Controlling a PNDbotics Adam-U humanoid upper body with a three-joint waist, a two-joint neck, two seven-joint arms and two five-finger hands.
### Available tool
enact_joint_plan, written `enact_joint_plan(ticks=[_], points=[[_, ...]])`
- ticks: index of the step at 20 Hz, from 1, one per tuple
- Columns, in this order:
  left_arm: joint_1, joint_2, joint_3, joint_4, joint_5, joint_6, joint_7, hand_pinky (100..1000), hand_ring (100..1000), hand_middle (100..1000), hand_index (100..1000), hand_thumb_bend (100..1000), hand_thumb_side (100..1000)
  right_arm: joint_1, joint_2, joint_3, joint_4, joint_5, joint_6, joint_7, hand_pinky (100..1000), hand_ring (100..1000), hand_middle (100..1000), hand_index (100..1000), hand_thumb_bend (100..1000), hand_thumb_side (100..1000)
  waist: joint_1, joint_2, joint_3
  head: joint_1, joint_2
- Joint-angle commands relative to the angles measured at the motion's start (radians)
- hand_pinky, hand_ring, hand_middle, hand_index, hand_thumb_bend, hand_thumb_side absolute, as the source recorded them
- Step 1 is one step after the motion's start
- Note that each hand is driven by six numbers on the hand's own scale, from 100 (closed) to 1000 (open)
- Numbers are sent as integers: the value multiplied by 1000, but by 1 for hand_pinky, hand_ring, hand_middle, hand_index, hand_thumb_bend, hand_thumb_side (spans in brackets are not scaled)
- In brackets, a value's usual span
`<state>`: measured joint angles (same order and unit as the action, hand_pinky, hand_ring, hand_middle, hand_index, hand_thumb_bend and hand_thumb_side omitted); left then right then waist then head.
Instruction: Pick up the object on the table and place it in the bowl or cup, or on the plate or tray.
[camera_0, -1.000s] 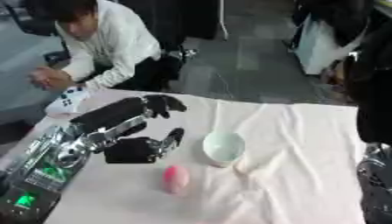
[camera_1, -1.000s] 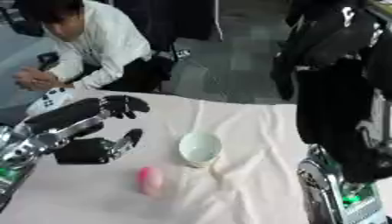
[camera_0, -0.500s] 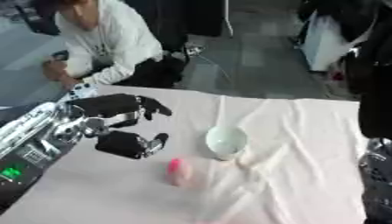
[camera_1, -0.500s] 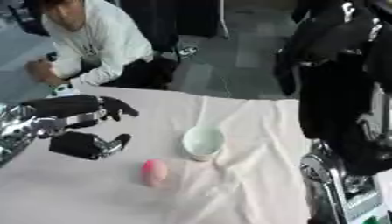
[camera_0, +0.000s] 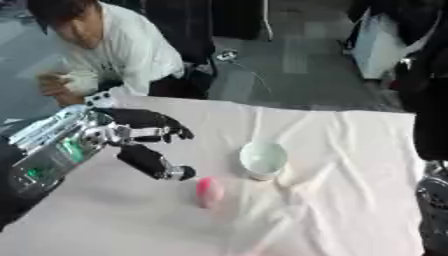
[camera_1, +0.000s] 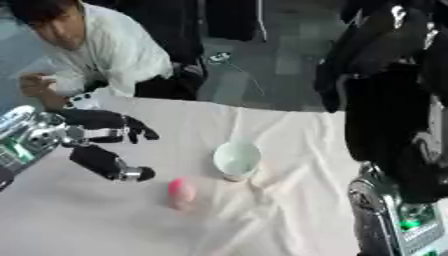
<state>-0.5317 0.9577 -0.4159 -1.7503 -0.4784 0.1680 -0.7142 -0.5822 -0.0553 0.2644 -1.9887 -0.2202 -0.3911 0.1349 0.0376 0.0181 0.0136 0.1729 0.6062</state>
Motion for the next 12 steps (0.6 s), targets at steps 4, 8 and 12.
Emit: enact_joint_plan(ticks=[4, 8, 12], points=[[-24, -4, -11, 55, -11, -71, 37, 812, 790, 873, 1000, 1000, 1000, -8, 11, -3, -11, -5, 5, 4, 100, 360, 412, 522, 100, 710, 2, -9, -1, 3, -2], [-15, -18, -34, 99, 3, -104, 64, 806, 787, 868, 994, 1000, 1000, -9, 15, -3, -11, -6, 7, 4, 100, 360, 413, 522, 100, 709, 2, -10, -1, 3, -7], [-7, -41, -47, 131, 13, -128, 94, 802, 781, 866, 991, 1000, 1000, -9, 15, -4, -11, -5, 8, 4, 100, 359, 412, 522, 100, 710, 0, -9, -1, -3, -19]])
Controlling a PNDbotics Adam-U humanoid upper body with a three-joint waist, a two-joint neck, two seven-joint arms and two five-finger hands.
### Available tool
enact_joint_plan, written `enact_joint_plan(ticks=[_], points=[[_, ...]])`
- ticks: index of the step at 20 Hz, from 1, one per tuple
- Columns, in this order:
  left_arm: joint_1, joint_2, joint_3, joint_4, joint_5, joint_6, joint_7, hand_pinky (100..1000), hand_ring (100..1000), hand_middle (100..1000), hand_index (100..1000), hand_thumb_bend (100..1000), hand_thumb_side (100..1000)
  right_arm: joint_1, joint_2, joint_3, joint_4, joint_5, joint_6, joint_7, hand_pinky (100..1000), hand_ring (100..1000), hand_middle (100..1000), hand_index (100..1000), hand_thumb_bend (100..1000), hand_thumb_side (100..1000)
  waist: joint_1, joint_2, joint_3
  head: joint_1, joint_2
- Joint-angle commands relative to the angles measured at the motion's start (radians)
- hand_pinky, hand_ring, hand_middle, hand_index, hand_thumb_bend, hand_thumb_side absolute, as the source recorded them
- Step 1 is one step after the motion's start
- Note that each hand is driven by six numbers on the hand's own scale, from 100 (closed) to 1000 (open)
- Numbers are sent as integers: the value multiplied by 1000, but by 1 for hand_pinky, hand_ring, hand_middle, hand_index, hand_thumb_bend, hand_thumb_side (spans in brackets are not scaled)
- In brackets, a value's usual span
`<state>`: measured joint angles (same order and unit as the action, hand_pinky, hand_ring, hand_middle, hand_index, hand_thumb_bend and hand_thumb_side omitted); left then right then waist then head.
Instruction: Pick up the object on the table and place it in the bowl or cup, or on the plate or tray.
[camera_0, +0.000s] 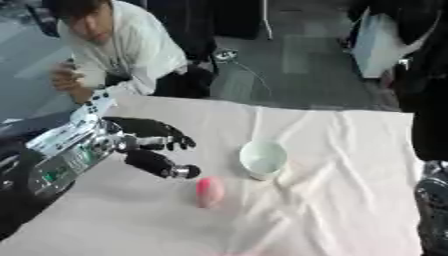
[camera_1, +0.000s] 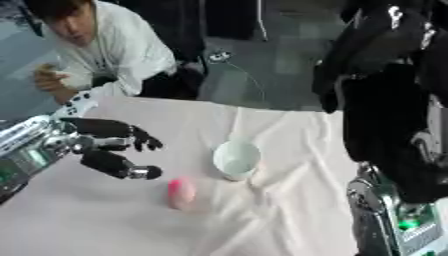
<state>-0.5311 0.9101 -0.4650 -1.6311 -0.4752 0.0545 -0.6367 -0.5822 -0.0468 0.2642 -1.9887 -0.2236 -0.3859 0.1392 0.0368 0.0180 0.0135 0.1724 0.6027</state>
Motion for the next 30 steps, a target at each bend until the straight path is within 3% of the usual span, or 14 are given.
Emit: enact_joint_plan(ticks=[1, 15, 23, 30], points=[[-5, 1, -1, 18, 15, -20, 24, 802, 780, 866, 990, 1000, 1000, -10, 7, -4, -11, -2, 3, 0, 100, 359, 412, 523, 100, 710, 0, -9, -1, -3, -19], [44, -7, -46, -13, 205, 7, 41, 799, 764, 869, 994, 965, 1000, -12, 8, -4, -11, -1, 10, 4, 100, 359, 413, 524, 100, 716, -2, -7, -5, -13, -26], [44, -23, -56, -11, 211, 10, 37, 794, 762, 870, 997, 948, 1000, -13, 8, -6, -11, -3, 10, 4, 100, 359, 413, 525, 100, 714, -3, -7, -5, -6, -21], [6, -56, -76, 74, 164, -17, 9, 793, 767, 868, 996, 945, 1000, -13, 10, -14, -11, -1, 17, -40, 100, 357, 409, 521, 104, 706, -5, -7, -5, -1, -17]])
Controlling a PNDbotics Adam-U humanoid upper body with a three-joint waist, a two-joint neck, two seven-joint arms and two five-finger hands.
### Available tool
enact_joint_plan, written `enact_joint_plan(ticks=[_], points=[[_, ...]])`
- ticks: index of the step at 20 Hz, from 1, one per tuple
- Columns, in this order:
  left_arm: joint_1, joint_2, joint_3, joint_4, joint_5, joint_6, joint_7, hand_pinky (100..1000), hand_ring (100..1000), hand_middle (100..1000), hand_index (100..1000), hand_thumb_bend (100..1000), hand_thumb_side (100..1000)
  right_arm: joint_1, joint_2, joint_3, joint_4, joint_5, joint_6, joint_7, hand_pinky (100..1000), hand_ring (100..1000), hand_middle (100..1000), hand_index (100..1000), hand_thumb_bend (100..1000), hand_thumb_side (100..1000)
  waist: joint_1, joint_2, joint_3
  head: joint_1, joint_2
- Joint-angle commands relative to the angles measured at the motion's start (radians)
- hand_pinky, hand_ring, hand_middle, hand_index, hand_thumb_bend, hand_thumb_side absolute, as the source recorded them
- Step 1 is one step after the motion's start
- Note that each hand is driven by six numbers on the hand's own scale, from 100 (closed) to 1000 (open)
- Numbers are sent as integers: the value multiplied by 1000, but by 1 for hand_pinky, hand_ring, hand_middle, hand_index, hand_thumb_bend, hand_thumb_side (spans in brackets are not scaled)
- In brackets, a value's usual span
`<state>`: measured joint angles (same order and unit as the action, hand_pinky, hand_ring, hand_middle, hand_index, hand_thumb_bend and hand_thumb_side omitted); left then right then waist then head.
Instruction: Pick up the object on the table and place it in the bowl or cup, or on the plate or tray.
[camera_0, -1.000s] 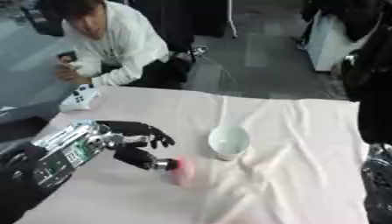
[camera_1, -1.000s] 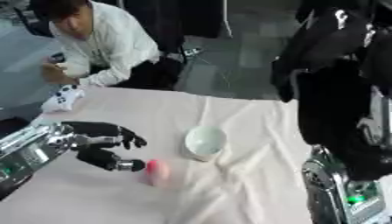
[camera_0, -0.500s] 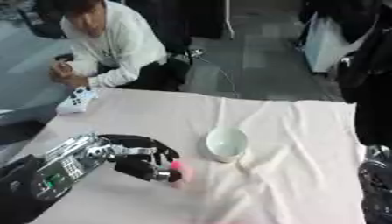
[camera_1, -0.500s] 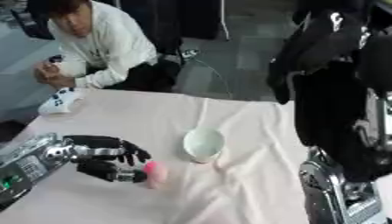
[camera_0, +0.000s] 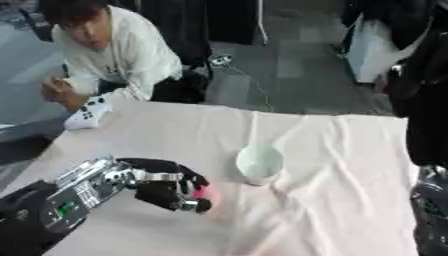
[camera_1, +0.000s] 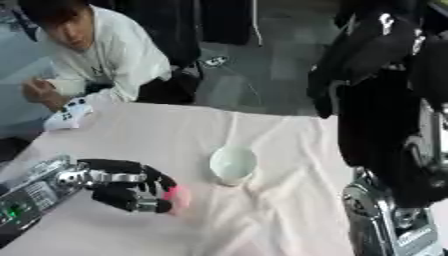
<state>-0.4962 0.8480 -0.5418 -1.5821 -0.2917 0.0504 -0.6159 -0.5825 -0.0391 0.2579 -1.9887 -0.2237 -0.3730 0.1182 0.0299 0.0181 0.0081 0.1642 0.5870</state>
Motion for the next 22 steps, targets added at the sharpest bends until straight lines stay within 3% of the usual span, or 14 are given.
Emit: enact_joint_plan(ticks=[1, 7, 13, 18, 22], points=[[-38, 1, -3, 42, -29, -19, -20, 793, 771, 863, 996, 951, 1000, -13, 2, -9, -11, 0, 7, -31, 100, 357, 403, 517, 105, 704, 2, -7, 0, 9, -2], [-70, -38, -6, 134, -102, -63, -45, 802, 784, 871, 999, 943, 1000, -13, 7, -17, -11, 13, 33, -111, 100, 355, 401, 517, 100, 716, 1, -7, -1, 13, -5], [-80, -47, 23, 140, -165, -91, -34, 802, 786, 871, 999, 896, 1000, -13, 10, -16, -11, 19, 37, -140, 100, 353, 401, 518, 100, 721, 2, -8, 0, 13, -5], [-92, -28, 66, 80, -139, -52, -57, 802, 785, 874, 1000, 844, 1000, -11, 7, -17, -11, 21, 38, -151, 100, 349, 401, 519, 100, 717, 2, -10, 3, 13, -1], [-111, -18, 118, 20, -153, 5, -89, 795, 791, 875, 994, 816, 929, -10, 6, -17, -11, 21, 39, -152, 100, 348, 401, 520, 100, 717, 2, -11, 7, 14, 1]])
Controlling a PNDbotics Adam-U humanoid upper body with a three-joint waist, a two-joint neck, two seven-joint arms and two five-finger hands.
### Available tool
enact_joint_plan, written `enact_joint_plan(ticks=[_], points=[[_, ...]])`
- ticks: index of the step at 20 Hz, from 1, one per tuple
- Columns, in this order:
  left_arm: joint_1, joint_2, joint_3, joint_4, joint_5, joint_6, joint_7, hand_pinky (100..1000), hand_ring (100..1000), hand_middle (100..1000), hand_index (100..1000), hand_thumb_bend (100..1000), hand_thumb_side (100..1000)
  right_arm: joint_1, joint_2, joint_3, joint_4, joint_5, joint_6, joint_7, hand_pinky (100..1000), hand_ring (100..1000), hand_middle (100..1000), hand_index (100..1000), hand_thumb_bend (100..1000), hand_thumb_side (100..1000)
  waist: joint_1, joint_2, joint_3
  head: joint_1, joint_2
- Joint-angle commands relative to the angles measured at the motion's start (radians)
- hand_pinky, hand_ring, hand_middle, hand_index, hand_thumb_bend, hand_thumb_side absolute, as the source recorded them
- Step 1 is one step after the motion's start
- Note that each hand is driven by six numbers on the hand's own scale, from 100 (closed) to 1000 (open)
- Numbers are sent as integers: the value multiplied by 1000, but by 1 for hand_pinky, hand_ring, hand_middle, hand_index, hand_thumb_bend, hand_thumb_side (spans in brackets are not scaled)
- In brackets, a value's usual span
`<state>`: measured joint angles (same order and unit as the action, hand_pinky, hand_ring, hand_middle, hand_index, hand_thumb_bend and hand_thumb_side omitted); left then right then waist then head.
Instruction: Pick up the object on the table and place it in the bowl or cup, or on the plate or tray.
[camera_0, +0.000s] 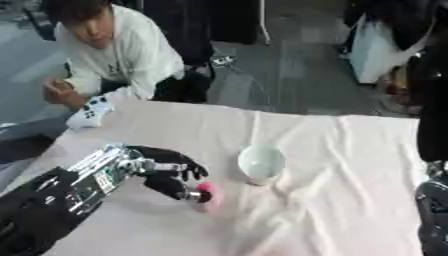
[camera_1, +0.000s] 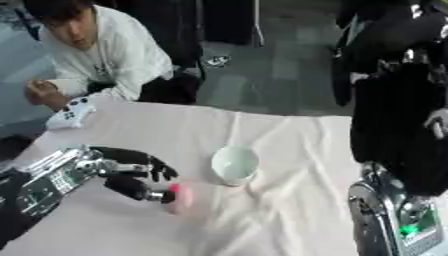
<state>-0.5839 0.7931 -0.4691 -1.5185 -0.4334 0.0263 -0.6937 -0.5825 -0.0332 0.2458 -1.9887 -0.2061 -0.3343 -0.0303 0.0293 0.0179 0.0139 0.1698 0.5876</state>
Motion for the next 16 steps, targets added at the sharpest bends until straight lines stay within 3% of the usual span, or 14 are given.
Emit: enact_joint_plan(ticks=[1, 6, 10, 16], points=[[-26, 35, 55, -53, -31, 36, -10, 795, 791, 875, 994, 816, 929, -10, 0, -5, -11, 3, 1, -3, 100, 348, 401, 520, 100, 717, 2, -11, 2, 9, 1], [-43, -1, 31, 5, -161, -2, -2, 810, 814, 879, 988, 858, 841, -10, 3, -4, -11, 2, 1, -2, 100, 347, 401, 520, 100, 717, 1, -11, -2, 15, -2], [-62, -44, 5, 103, -244, -74, -7, 817, 823, 881, 991, 886, 848, -12, 6, -2, -11, 1, 2, 0, 100, 346, 401, 521, 100, 719, 0, -9, -5, 22, -4], [-82, -96, 3, 226, -283, -144, -6, 818, 826, 882, 995, 899, 870, -14, 14, -1, -11, -1, 4, 5, 100, 346, 401, 520, 100, 720, 0, -5, -12, 28, -9]])
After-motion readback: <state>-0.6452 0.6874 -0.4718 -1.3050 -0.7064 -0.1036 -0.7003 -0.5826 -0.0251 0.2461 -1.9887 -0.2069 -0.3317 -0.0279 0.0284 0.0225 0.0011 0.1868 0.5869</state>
